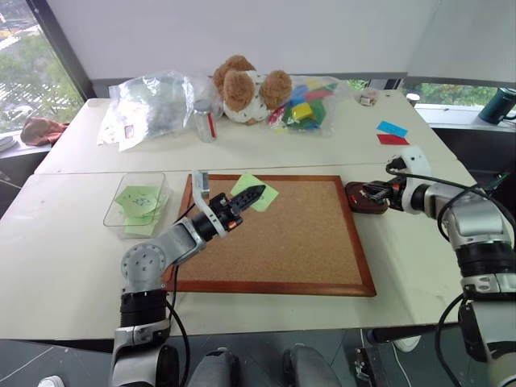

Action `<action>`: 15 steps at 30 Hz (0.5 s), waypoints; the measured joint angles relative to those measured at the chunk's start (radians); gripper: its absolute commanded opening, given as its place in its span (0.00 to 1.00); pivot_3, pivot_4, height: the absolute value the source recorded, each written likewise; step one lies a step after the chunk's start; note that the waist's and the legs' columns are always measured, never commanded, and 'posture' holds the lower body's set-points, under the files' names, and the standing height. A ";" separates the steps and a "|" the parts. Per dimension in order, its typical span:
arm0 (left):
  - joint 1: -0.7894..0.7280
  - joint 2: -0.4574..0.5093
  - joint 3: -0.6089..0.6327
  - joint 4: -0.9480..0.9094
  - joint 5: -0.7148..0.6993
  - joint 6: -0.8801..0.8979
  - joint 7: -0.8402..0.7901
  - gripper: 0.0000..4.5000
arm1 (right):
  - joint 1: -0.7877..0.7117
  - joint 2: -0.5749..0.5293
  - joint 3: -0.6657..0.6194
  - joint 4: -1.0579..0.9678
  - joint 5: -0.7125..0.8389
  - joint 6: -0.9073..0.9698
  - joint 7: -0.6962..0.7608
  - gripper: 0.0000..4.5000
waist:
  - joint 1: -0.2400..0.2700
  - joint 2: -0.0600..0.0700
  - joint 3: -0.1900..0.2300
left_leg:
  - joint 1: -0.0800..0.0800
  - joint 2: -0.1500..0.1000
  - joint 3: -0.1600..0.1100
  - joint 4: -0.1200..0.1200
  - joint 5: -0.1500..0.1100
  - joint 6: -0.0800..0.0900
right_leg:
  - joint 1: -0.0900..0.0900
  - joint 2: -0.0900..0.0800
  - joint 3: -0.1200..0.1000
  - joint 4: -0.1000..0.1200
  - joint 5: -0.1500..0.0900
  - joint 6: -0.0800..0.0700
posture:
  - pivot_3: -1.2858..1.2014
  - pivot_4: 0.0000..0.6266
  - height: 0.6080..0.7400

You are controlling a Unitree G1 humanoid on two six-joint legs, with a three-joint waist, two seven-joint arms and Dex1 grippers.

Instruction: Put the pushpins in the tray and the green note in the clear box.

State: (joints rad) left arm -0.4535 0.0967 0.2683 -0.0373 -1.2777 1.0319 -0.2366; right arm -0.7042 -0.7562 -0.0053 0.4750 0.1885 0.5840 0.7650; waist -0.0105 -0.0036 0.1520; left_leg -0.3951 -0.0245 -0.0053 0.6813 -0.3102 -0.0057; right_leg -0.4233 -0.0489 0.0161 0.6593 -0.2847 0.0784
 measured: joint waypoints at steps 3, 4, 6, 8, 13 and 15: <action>0.007 0.000 0.000 -0.009 0.000 -0.001 0.000 0.02 | 0.000 0.009 0.000 0.024 -0.010 -0.005 0.006 0.00 | 0.000 0.000 0.000 | 0.000 0.000 0.000 0.000 0.000 0.000 | 0.000 0.000 0.000 0.000 0.000 0.000 | 0.52 0.24 1.00; 0.011 0.000 -0.001 -0.011 0.000 -0.001 0.000 0.02 | 0.000 0.015 0.000 0.036 -0.012 -0.011 0.008 0.00 | 0.000 0.000 0.000 | 0.000 0.000 0.000 0.000 0.000 0.000 | 0.000 0.000 0.000 0.000 0.000 0.000 | 0.52 0.24 1.00; 0.013 0.001 -0.001 -0.013 0.000 -0.001 0.000 0.00 | 0.000 0.024 0.000 0.048 -0.018 -0.022 0.010 0.14 | 0.000 0.000 0.000 | 0.000 0.000 0.000 0.001 0.000 0.000 | 0.000 0.000 0.000 0.000 0.000 0.000 | 0.52 0.24 1.00; 0.013 0.001 -0.001 -0.015 0.000 -0.001 0.000 0.00 | 0.000 0.027 0.000 0.052 -0.019 -0.024 0.016 0.30 | 0.000 0.000 0.000 | 0.000 0.000 0.000 0.000 0.000 0.000 | 0.000 0.000 0.000 0.000 0.000 0.000 | 0.52 0.24 1.00; 0.013 0.009 -0.001 -0.015 0.000 -0.001 0.000 0.00 | 0.000 0.031 0.000 0.053 -0.021 -0.025 0.020 0.89 | 0.001 0.000 0.000 | 0.000 0.000 0.000 0.001 0.000 0.000 | 0.000 0.000 0.000 0.000 0.000 0.000 | 0.52 0.24 1.00; 0.013 0.011 0.000 -0.016 0.000 -0.001 0.001 0.00 | 0.000 0.031 -0.001 0.053 -0.022 -0.025 0.020 0.99 | 0.001 0.000 0.000 | 0.000 0.000 0.000 0.001 0.000 0.000 | 0.000 0.000 0.000 0.000 0.000 0.000 | 0.52 0.24 1.00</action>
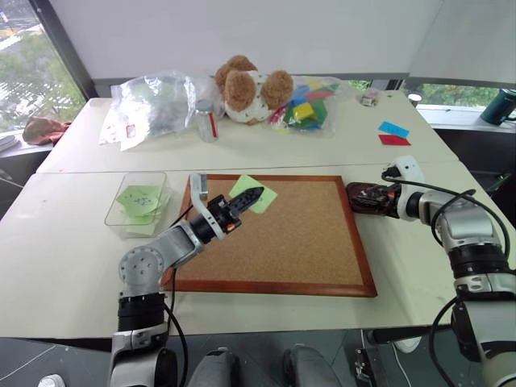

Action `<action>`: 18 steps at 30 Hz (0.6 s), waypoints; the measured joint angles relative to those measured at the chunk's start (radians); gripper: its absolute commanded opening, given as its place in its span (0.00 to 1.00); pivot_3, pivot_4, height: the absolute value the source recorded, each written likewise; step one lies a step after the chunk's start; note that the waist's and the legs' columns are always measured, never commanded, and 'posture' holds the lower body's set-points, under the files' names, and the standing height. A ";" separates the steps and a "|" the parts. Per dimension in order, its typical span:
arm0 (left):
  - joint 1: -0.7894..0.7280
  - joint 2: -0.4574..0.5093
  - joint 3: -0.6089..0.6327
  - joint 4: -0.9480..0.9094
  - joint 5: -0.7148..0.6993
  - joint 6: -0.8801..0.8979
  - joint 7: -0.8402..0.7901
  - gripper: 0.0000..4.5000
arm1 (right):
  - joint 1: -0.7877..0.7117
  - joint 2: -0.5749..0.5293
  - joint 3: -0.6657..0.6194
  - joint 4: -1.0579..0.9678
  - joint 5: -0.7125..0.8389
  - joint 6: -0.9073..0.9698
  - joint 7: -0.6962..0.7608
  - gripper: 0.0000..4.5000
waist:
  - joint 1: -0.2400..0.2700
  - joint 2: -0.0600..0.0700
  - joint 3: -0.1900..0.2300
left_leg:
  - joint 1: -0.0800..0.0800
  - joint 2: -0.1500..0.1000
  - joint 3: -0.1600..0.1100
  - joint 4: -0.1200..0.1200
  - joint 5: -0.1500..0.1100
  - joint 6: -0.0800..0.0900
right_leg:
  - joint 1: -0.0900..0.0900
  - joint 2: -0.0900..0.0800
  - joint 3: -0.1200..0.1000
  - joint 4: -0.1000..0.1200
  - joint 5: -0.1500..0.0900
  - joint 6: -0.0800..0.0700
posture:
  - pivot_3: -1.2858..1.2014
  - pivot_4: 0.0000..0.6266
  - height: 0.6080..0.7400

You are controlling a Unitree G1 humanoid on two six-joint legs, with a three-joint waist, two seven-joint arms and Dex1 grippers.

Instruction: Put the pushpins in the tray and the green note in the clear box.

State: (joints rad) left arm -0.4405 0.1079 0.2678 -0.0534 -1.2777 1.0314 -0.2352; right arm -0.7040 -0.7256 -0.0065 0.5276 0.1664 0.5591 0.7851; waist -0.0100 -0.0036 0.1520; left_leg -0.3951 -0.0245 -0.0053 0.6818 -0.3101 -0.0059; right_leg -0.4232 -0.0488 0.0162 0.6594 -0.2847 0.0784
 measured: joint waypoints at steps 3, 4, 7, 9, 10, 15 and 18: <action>0.001 0.000 0.000 -0.008 0.000 0.000 0.003 0.00 | 0.000 -0.001 -0.004 -0.004 0.002 0.002 0.004 0.99 | 0.000 0.000 0.000 | 0.000 0.000 0.000 0.000 0.000 0.000 | 0.000 0.000 0.000 0.000 0.000 0.000 | 0.52 0.24 1.00; 0.001 0.000 0.000 -0.009 0.000 0.000 0.004 0.00 | 0.000 -0.001 -0.006 -0.007 0.002 0.003 0.006 0.99 | 0.000 0.000 0.000 | 0.000 0.000 0.000 0.000 0.000 0.000 | 0.000 0.000 0.000 0.000 0.000 0.000 | 0.52 0.24 1.00; 0.001 0.001 0.000 -0.009 -0.001 -0.001 0.011 0.00 | 0.001 -0.004 -0.011 -0.030 0.004 0.009 0.012 0.99 | 0.000 0.000 0.000 | 0.000 0.000 0.000 0.000 0.000 0.000 | 0.000 0.000 0.000 0.000 0.000 0.000 | 0.52 0.24 1.00; 0.001 0.003 0.000 -0.010 -0.001 -0.002 0.013 0.00 | 0.003 -0.006 -0.013 -0.053 0.007 0.017 0.018 0.99 | 0.000 0.000 0.000 | 0.000 0.000 0.000 0.000 0.000 0.000 | 0.000 0.000 0.000 0.000 0.000 0.000 | 0.52 0.24 1.00; 0.001 0.003 0.000 -0.010 -0.001 -0.003 0.015 0.00 | 0.003 -0.008 -0.016 -0.063 0.012 0.022 0.020 0.99 | 0.000 0.000 0.000 | 0.000 0.000 0.000 0.000 0.000 0.000 | 0.000 0.000 0.000 0.000 0.000 0.000 | 0.52 0.24 1.00; 0.001 0.012 0.003 -0.034 -0.007 -0.020 0.022 0.00 | 0.002 -0.015 -0.050 -0.116 0.025 0.046 0.028 0.99 | 0.001 0.000 0.000 | 0.000 0.000 0.000 0.000 0.000 0.000 | 0.000 0.000 0.000 0.000 0.000 0.000 | 0.52 0.24 1.00; 0.001 0.024 0.005 -0.047 -0.014 -0.037 0.029 0.00 | -0.011 -0.015 -0.053 -0.152 0.038 0.072 0.029 0.99 | 0.000 0.000 0.000 | 0.000 0.000 0.000 0.000 0.000 0.000 | 0.000 0.000 0.000 0.000 0.000 0.000 | 0.52 0.24 1.00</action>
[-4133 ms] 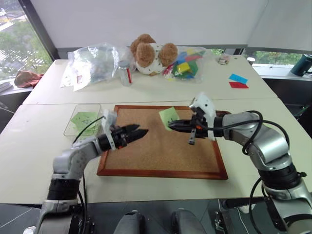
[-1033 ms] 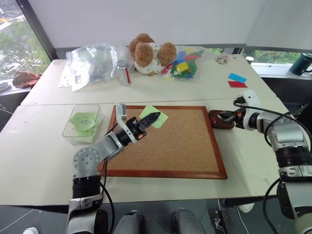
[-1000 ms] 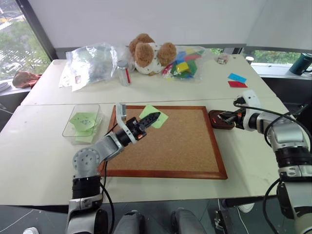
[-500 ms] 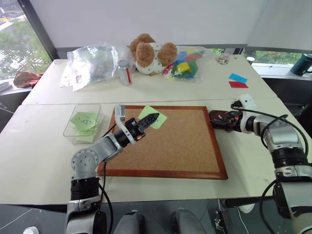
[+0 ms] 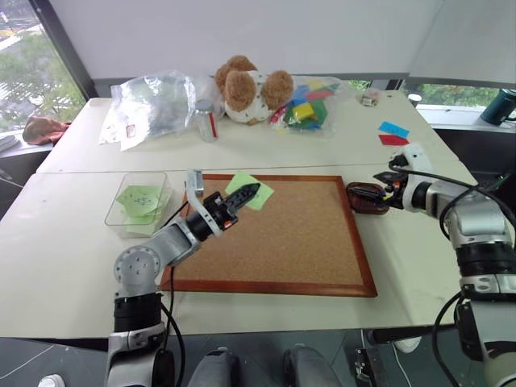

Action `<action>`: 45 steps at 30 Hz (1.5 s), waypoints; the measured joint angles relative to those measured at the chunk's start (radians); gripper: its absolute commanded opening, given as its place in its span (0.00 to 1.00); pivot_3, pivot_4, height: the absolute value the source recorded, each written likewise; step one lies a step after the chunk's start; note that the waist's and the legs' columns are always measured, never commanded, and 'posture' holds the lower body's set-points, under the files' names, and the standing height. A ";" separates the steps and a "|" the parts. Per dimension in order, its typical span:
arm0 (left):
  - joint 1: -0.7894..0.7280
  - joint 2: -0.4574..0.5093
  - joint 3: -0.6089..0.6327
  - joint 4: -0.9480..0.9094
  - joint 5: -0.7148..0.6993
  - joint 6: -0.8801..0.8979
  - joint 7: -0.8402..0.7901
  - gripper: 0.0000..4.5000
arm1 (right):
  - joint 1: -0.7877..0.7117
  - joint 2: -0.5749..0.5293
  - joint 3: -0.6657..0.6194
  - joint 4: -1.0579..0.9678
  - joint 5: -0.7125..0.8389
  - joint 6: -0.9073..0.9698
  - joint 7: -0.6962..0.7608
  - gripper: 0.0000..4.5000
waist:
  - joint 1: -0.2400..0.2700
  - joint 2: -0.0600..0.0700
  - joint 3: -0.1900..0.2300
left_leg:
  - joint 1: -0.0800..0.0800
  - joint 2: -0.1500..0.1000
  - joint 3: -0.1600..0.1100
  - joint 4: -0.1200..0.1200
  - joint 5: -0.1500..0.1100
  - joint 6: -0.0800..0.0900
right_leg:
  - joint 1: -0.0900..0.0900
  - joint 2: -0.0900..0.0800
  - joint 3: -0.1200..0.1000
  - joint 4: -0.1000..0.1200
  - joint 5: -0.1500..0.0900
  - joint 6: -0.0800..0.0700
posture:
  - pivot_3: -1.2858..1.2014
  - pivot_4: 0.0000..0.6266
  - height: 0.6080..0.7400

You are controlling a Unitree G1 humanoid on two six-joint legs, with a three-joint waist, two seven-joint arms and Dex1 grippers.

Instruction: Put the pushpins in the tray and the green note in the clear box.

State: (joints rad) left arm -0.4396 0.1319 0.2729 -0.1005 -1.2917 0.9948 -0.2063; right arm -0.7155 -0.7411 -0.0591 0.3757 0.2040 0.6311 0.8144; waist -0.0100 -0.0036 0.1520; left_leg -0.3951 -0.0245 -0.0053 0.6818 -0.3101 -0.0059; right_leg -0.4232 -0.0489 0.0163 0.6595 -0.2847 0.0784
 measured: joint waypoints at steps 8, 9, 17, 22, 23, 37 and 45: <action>-0.012 0.081 0.084 -0.082 -0.027 -0.084 0.077 0.00 | 0.004 0.008 0.022 -0.275 0.089 0.058 0.106 0.99 | -0.001 0.000 0.000 | 0.000 0.000 0.000 -0.001 0.000 0.000 | -0.001 0.000 0.000 0.000 0.000 0.000 | 0.52 0.24 1.00; -0.017 0.090 0.097 -0.094 -0.026 -0.095 0.090 0.00 | 0.007 0.012 0.032 -0.326 0.114 0.061 0.133 0.99 | 0.000 0.000 0.000 | 0.000 0.000 0.000 -0.001 0.000 0.000 | -0.001 0.000 0.000 0.000 0.000 0.000 | 0.52 0.24 1.00; -0.029 0.243 0.155 -0.185 0.155 -0.242 0.271 0.00 | 0.021 0.051 0.139 -0.570 0.248 0.116 0.254 0.99 | 0.000 0.000 0.000 | 0.000 0.000 -0.001 -0.001 0.000 0.000 | -0.001 0.000 0.000 0.000 0.000 0.000 | 0.52 0.24 1.00; -0.014 0.383 0.169 -0.164 0.339 -0.267 0.318 0.00 | 0.020 0.061 0.189 -0.597 0.261 0.101 0.292 0.99 | 0.001 -0.001 0.000 | 0.000 0.000 -0.001 -0.001 0.000 0.000 | -0.001 0.000 0.000 0.000 0.000 0.000 | 0.52 0.24 1.00; -0.013 0.408 0.165 -0.150 0.370 -0.266 0.313 0.00 | 0.020 0.061 0.201 -0.597 0.257 0.094 0.293 0.99 | 0.001 -0.001 0.000 | 0.000 0.000 -0.001 -0.001 0.000 0.000 | -0.001 0.000 0.000 0.000 0.000 0.000 | 0.52 0.24 1.00; -0.032 0.464 0.028 0.132 0.660 -0.260 0.164 0.72 | 0.048 0.059 0.238 -0.611 0.233 0.060 0.250 1.00 | -0.001 -0.001 0.000 | -0.004 0.000 -0.001 -0.001 0.000 0.000 | -0.004 -0.001 0.000 0.000 0.000 0.000 | 0.52 0.24 1.00; -0.025 0.469 0.028 0.117 0.737 -0.259 0.124 0.99 | 0.060 0.054 0.221 -0.623 0.233 0.059 0.225 1.00 | 0.000 -0.001 0.001 | -0.004 0.000 -0.001 -0.001 0.000 0.000 | -0.005 -0.002 -0.001 0.000 0.000 0.000 | 0.52 0.24 1.00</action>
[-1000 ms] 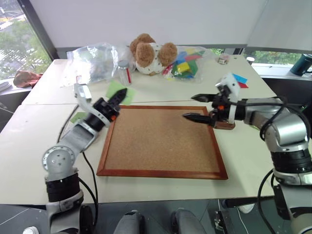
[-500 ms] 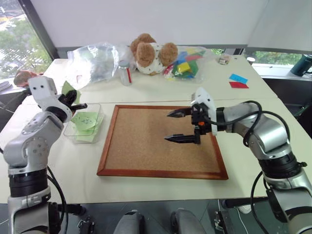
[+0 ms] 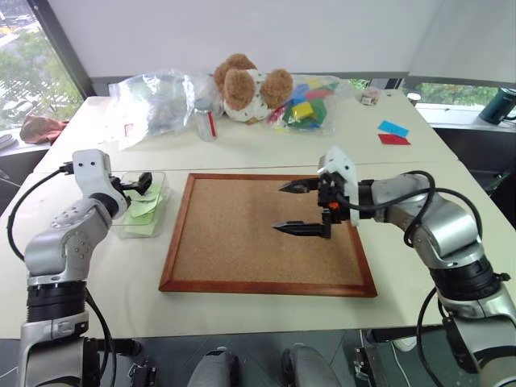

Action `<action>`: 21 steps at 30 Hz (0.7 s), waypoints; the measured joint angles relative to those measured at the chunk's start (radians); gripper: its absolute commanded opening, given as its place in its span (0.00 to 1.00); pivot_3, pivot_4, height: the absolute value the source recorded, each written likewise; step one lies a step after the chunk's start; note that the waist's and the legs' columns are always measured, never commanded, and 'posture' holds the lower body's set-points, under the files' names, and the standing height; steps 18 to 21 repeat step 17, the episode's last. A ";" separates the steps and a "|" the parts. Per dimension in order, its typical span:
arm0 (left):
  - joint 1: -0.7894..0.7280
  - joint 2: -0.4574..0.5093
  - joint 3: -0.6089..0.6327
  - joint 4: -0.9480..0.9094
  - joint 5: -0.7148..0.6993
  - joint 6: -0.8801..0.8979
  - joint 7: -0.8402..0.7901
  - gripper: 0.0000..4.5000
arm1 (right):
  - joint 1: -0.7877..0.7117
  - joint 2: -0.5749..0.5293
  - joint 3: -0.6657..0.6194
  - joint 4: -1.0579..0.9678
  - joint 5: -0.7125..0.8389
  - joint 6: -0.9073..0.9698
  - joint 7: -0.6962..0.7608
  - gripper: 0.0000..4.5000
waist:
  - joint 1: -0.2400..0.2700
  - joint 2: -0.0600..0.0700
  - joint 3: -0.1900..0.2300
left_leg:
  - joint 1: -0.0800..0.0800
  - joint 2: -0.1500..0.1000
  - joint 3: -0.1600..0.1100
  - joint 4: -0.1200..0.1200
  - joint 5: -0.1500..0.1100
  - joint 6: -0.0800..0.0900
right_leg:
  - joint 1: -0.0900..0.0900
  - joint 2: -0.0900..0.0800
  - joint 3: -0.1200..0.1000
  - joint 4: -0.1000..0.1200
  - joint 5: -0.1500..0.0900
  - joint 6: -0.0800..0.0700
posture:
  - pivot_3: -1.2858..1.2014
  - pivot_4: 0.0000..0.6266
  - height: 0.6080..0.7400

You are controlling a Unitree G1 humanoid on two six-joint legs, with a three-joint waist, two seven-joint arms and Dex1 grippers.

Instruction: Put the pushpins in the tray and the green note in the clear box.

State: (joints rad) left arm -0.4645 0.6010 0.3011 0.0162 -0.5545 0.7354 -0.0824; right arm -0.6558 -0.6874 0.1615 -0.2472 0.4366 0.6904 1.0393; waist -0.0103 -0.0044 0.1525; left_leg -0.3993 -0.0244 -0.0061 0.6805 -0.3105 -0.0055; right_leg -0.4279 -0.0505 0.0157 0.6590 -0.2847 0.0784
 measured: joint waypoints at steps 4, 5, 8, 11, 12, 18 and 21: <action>-0.017 0.005 0.002 -0.046 0.006 0.003 -0.030 0.99 | 0.002 -0.006 -0.009 0.003 -0.001 -0.001 -0.002 1.00 | 0.001 0.000 0.000 | 0.000 0.000 0.000 0.000 0.000 0.000 | 0.000 0.000 0.000 0.000 0.000 0.000 | 0.52 0.24 1.00; -0.023 0.007 0.003 -0.062 0.004 0.003 -0.039 0.99 | 0.002 -0.010 -0.012 0.007 -0.001 -0.002 -0.002 1.00 | 0.001 0.000 0.000 | -0.001 0.000 0.000 0.001 0.000 0.000 | 0.000 0.000 0.000 0.000 0.000 0.000 | 0.52 0.24 1.00; -0.042 0.026 0.013 -0.109 -0.028 0.039 -0.084 0.99 | 0.011 -0.036 -0.023 0.015 -0.002 -0.003 -0.002 1.00 | 0.000 0.000 0.000 | -0.001 0.000 0.000 0.000 0.000 0.000 | 0.000 0.000 0.000 0.000 0.000 0.000 | 0.52 0.24 1.00; -0.049 0.053 0.029 -0.185 -0.116 0.109 -0.183 0.99 | 0.039 -0.080 -0.060 0.022 -0.004 -0.005 -0.004 1.00 | 0.001 0.000 0.000 | -0.002 0.000 0.000 0.000 0.000 0.000 | -0.001 0.000 0.000 0.000 0.000 0.000 | 0.52 0.24 1.00; -0.043 0.064 0.029 -0.222 -0.146 0.121 -0.226 0.99 | 0.050 -0.096 -0.075 0.027 -0.005 -0.005 -0.005 1.00 | 0.000 0.000 0.000 | -0.002 0.000 0.000 0.000 0.000 0.000 | -0.001 0.000 0.000 -0.001 0.000 0.000 | 0.52 0.24 1.00; 0.084 0.081 -0.001 -0.361 -0.277 0.169 -0.418 0.99 | 0.104 -0.121 -0.112 0.027 -0.006 -0.005 -0.017 1.00 | -0.007 0.000 0.000 | 0.000 0.000 0.000 -0.001 0.000 0.000 | -0.001 0.000 0.000 -0.001 0.000 0.000 | 0.52 0.24 1.00; 0.084 0.081 -0.001 -0.361 -0.277 0.169 -0.418 0.99 | 0.104 -0.121 -0.112 0.027 -0.006 -0.005 -0.017 1.00 | -0.007 0.000 0.000 | 0.000 0.000 0.000 -0.001 0.000 0.000 | -0.001 0.000 0.000 -0.001 0.000 0.000 | 0.52 0.24 1.00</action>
